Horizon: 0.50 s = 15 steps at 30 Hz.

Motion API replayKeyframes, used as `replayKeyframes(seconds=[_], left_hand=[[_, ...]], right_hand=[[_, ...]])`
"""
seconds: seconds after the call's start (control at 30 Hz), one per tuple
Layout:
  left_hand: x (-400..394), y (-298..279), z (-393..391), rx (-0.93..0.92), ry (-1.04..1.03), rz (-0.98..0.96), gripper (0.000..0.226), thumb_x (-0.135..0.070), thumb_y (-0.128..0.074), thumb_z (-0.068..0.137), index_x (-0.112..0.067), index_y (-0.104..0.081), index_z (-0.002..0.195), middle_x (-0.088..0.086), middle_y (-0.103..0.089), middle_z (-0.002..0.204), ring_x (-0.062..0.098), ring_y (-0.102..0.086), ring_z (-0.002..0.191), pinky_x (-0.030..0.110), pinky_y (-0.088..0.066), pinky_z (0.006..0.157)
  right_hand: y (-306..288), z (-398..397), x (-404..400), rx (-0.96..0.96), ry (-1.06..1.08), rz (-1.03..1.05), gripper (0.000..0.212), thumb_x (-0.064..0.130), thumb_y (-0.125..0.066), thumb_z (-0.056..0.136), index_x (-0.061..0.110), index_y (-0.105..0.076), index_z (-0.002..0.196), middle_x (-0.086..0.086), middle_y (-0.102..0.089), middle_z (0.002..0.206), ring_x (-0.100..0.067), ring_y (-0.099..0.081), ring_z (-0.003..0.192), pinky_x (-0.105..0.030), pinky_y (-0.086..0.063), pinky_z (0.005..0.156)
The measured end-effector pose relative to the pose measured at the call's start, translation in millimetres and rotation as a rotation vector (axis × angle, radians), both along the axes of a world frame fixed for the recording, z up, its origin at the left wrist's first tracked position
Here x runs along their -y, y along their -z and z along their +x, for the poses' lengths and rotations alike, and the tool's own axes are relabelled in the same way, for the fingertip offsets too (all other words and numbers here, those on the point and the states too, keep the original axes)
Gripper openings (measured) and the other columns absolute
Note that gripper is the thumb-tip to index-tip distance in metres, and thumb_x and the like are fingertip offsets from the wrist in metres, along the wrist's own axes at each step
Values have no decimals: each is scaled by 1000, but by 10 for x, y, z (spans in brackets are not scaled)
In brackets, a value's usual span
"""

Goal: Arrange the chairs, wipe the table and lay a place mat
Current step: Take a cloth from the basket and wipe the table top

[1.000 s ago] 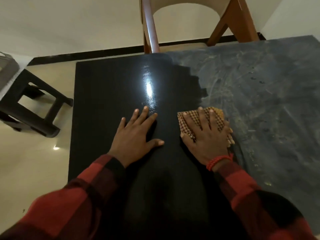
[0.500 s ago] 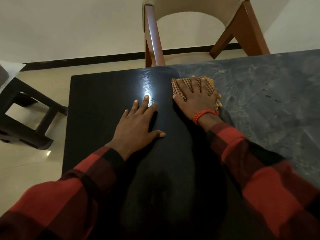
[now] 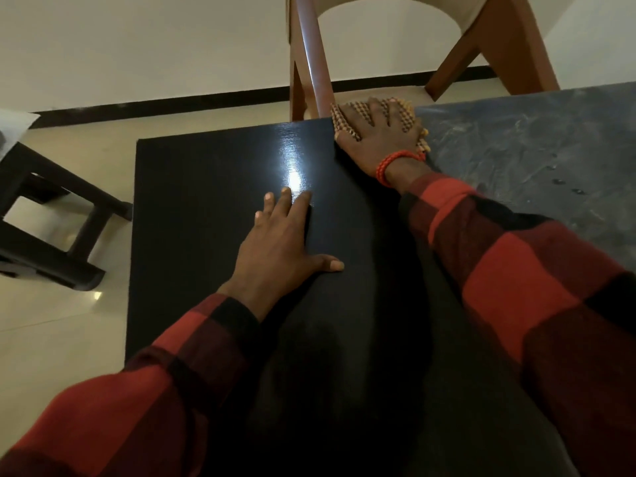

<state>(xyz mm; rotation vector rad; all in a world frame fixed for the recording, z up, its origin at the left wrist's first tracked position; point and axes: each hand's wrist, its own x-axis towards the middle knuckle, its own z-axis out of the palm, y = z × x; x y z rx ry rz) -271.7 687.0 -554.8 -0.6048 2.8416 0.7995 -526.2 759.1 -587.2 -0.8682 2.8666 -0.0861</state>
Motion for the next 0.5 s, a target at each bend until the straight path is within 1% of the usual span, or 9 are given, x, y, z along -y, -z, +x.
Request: replayKeyframes(seconds=[0.1, 0.17, 0.3, 0.4, 0.5], left_hand=[[2, -3, 15, -5, -3, 7, 120, -64, -81, 67, -25, -15, 159, 9, -8, 169, 30, 0, 156, 48, -11, 124], [1, -13, 20, -6, -9, 0, 120, -63, -82, 67, -24, -17, 159, 10, -9, 169, 29, -2, 156, 48, -12, 124], [-17, -19, 43, -17, -10, -16, 119, -65, -80, 68, -23, -17, 160, 8, -10, 169, 29, -3, 156, 49, -13, 124], [-66, -6, 152, -41, 4, -77, 110, -69, -72, 75, -21, -19, 159, 11, -14, 168, 33, -6, 155, 50, -16, 124], [-155, 3, 314, -83, 8, -122, 97, -66, -67, 83, -18, -25, 156, 15, -18, 166, 34, -9, 155, 50, -18, 124]], right_hand=[[-10, 40, -214, 7, -22, 19, 64, 74, -20, 93, 57, -8, 153, 4, -2, 171, -32, 2, 156, -73, 0, 114], [-23, 107, -417, 19, 4, 11, 62, 73, -19, 93, 59, -7, 152, 5, -2, 171, -31, 2, 156, -73, -1, 114], [-26, 417, -778, -1, 19, 27, 61, 70, -20, 95, 57, -7, 154, 4, -1, 171, -31, 2, 156, -73, -2, 114], [-5, 704, -1047, -26, -5, 20, 62, 71, -22, 95, 57, -8, 153, 5, -3, 170, -30, -1, 156, -73, -5, 114], [30, 971, -1411, -59, -1, 16, 62, 70, -24, 95, 56, -11, 154, 4, -6, 170, -30, -5, 156, -73, -8, 115]])
